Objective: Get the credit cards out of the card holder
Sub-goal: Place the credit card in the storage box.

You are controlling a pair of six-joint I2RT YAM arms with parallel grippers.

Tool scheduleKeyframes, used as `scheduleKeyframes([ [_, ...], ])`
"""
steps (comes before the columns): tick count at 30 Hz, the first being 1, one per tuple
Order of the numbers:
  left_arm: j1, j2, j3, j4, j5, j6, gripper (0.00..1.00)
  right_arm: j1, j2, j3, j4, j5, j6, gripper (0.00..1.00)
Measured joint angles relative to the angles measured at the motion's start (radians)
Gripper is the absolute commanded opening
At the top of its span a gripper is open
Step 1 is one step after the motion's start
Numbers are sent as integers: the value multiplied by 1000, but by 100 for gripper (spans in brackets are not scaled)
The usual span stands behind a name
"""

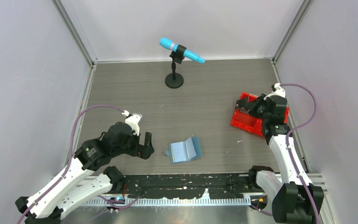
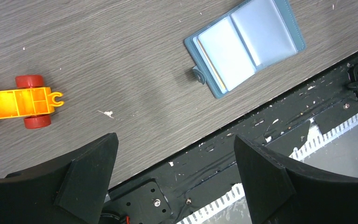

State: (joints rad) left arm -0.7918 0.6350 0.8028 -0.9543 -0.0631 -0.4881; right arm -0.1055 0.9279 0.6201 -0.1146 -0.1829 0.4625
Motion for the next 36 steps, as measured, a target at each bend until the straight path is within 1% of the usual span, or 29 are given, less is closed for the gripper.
scheduleKeyframes([
  [6,0,-19,0,-1,0,9,99,-43,33,-3,16,64,-8,5],
  [16,0,-43,0,-1,2,22,99,-90,119,-84,152,98,26,5],
  [26,0,-43,0,-1,3,22,99,-114,240,-127,319,99,71,5],
  [36,0,-43,0,-1,3,22,99,-159,365,-150,491,46,124,5],
])
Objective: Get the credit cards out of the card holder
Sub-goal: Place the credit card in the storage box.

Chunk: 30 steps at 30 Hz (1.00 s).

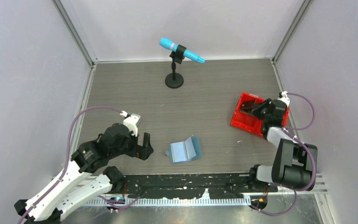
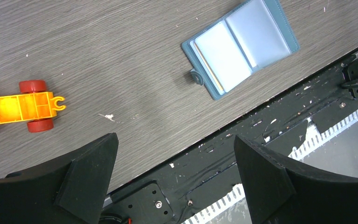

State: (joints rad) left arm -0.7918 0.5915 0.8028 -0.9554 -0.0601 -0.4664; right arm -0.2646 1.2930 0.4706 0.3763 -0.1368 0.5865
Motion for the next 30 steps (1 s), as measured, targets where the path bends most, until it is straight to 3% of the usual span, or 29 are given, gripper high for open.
scheduleKeyframes([
  [10,0,0,0,0,-1,0,99,-8,79,-8,114,-61,50,7],
  [18,0,-1,0,0,-2,0,99,-13,90,-8,127,-70,60,24],
  [30,0,-5,0,-3,-11,-1,99,-14,-42,55,-98,55,-16,37],
])
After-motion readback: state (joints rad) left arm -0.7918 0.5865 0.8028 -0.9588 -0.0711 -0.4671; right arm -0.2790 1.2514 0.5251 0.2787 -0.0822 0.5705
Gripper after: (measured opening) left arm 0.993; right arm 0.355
